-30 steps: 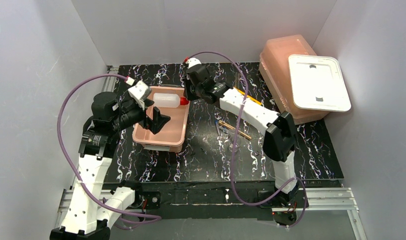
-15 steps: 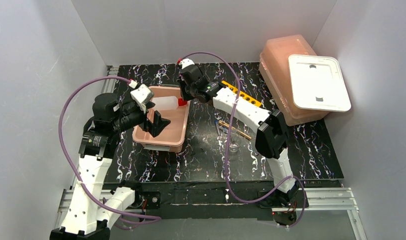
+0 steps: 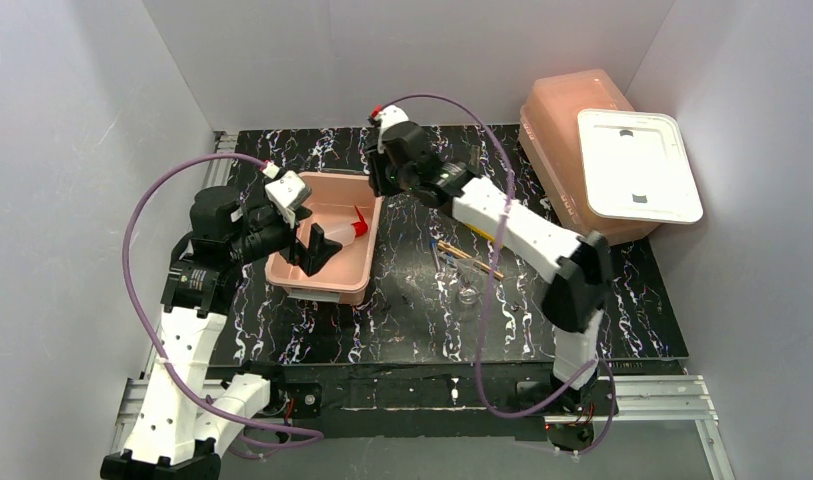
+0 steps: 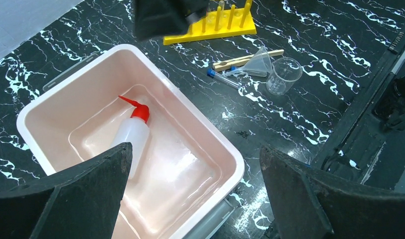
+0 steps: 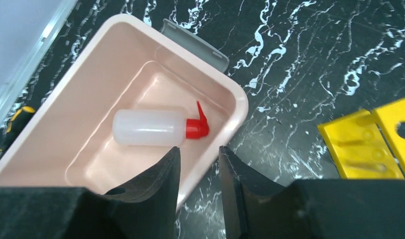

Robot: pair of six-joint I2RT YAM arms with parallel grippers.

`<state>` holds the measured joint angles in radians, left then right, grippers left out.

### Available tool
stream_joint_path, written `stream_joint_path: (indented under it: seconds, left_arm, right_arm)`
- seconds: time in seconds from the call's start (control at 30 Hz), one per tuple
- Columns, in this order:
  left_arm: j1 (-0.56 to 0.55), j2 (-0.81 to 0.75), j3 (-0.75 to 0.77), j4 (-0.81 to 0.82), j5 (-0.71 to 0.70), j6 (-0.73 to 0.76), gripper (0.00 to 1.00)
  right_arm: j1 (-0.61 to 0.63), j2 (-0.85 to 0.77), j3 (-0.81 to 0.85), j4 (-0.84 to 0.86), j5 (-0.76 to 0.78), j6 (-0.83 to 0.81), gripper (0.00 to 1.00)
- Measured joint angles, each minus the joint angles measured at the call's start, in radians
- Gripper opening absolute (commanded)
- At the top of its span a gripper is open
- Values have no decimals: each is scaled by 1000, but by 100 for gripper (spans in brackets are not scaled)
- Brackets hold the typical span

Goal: Organize the chemistry lab equipment

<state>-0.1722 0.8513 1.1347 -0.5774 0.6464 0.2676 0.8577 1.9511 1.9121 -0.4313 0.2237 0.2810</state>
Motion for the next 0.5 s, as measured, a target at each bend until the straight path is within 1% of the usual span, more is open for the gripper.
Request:
stream_joint_path:
  seconds: [0.03,0.13,0.2,0.3,0.37,0.5]
  left_arm:
    - [0,0,-1,0,0,2,99]
    - [0,8,-6,-4,0,3,99]
    - [0,16,-10,-9,-1,3,99]
    - [0,30,-15,-14,-2,3,100]
    - [0,35,-16,-15,-2,4,100]
    - [0,35,-18,-14,2,11,100]
  right_arm:
    - [-2,-46,-38,2,1,0,38]
    - [-26,-241,-227,42,-8,5,36]
    - [-63,-367,-355,66,-14,10,35]
    - [-129,-502,-558,106,-18,16,35]
    - [-166,-533,-673,108,-18,26,37]
    - [-213,-536,-882,90,-30,39,40]
